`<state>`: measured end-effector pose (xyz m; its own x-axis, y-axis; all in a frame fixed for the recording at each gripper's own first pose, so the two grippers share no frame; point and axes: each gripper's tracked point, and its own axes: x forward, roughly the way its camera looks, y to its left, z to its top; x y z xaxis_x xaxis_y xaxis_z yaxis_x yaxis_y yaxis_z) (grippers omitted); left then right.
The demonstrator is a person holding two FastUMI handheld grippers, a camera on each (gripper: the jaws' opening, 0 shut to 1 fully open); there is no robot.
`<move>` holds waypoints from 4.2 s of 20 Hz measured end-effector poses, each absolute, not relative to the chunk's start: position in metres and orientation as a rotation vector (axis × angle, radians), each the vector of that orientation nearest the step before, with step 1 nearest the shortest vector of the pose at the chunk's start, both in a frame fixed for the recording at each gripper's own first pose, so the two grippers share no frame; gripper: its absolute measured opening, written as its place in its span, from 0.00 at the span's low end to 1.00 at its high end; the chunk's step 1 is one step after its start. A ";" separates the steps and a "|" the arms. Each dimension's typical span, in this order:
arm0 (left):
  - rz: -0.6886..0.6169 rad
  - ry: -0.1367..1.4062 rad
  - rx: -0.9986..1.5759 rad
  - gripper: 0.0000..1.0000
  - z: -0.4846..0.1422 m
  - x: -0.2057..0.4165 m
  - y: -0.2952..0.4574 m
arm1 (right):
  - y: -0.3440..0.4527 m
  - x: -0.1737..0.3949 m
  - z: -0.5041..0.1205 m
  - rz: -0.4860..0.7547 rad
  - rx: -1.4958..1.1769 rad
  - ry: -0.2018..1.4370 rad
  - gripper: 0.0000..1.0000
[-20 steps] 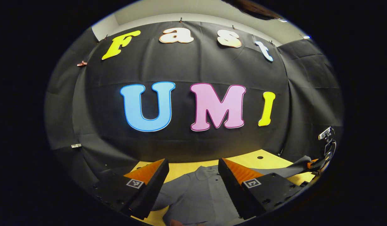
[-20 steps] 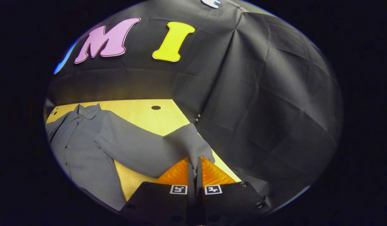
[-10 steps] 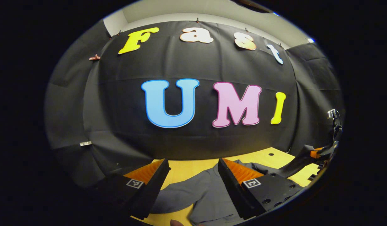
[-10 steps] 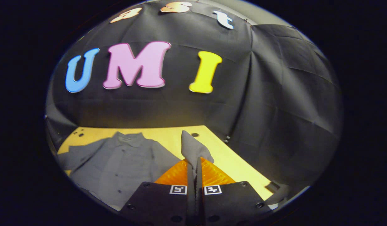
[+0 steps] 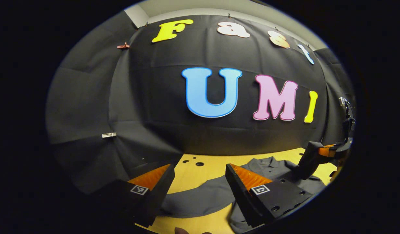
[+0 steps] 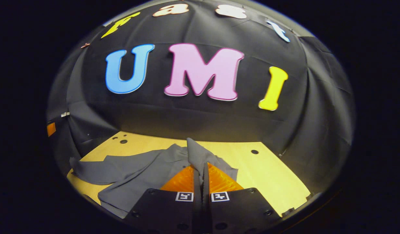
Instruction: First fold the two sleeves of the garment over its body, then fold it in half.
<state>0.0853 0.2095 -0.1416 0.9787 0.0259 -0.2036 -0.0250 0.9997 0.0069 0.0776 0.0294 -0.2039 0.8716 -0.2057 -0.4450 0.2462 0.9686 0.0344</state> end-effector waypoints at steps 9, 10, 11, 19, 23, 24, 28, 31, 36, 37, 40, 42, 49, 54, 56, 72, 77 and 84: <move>0.084 0.347 0.031 0.99 -0.238 0.105 0.275 | 0.106 0.128 -0.282 -0.166 0.108 0.580 0.05; 0.089 0.370 0.025 0.99 -0.252 0.106 0.280 | 0.112 0.131 -0.292 -0.163 0.112 0.597 0.05; 0.101 0.389 0.019 0.99 -0.263 0.108 0.286 | 0.119 0.132 -0.302 -0.157 0.116 0.619 0.05; 0.156 0.541 0.010 0.99 -0.344 0.121 0.315 | 0.176 0.136 -0.363 -0.032 0.199 0.795 0.18; 0.177 0.615 0.010 0.99 -0.375 0.122 0.323 | 0.204 0.123 -0.375 0.042 0.265 0.856 0.33; 0.178 0.628 0.014 0.99 -0.380 0.122 0.325 | 0.212 0.121 -0.373 0.066 0.278 0.861 0.41; 0.178 0.673 0.022 0.99 -0.397 0.123 0.328 | 0.248 0.116 -0.354 0.179 0.366 0.845 0.43; 0.183 0.739 0.020 0.99 -0.416 0.120 0.330 | 0.255 0.111 -0.319 0.244 0.446 0.795 0.57; 0.151 0.751 -0.010 0.87 -0.420 0.121 0.319 | 0.189 0.089 -0.268 0.163 0.491 0.703 0.65; 0.119 0.763 -0.001 0.79 -0.419 0.123 0.311 | 0.173 0.082 -0.263 0.136 0.496 0.690 0.65; 0.126 0.785 0.058 0.18 -0.420 0.129 0.311 | 0.125 0.060 -0.251 0.053 0.505 0.655 0.65; 0.150 0.805 0.080 0.08 -0.416 0.128 0.311 | 0.094 0.046 -0.246 0.002 0.497 0.632 0.65; 0.156 0.675 0.084 0.06 -0.344 0.139 0.271 | 0.015 -0.003 -0.246 -0.109 0.465 0.612 0.67; 0.115 0.551 0.053 0.05 -0.275 0.151 0.207 | -0.020 -0.022 -0.252 -0.131 0.482 0.611 0.78; 0.087 0.513 0.038 0.05 -0.253 0.158 0.177 | -0.036 -0.029 -0.258 -0.145 0.463 0.620 0.81; -0.275 0.393 0.034 0.05 -0.199 0.186 -0.126 | -0.144 -0.069 -0.306 -0.229 0.511 0.668 0.82; -0.344 0.445 0.081 0.05 -0.241 0.174 -0.205 | -0.177 -0.083 -0.327 -0.235 0.513 0.711 0.82; -0.420 0.510 0.194 0.06 -0.312 0.152 -0.275 | -0.208 -0.089 -0.355 -0.236 0.528 0.750 0.82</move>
<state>0.1523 -0.2752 -0.3123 0.7899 -0.3400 -0.5103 0.4354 0.8970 0.0764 -0.0895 -0.2082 -0.3546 0.7132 -0.0182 -0.7007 0.3856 0.8450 0.3706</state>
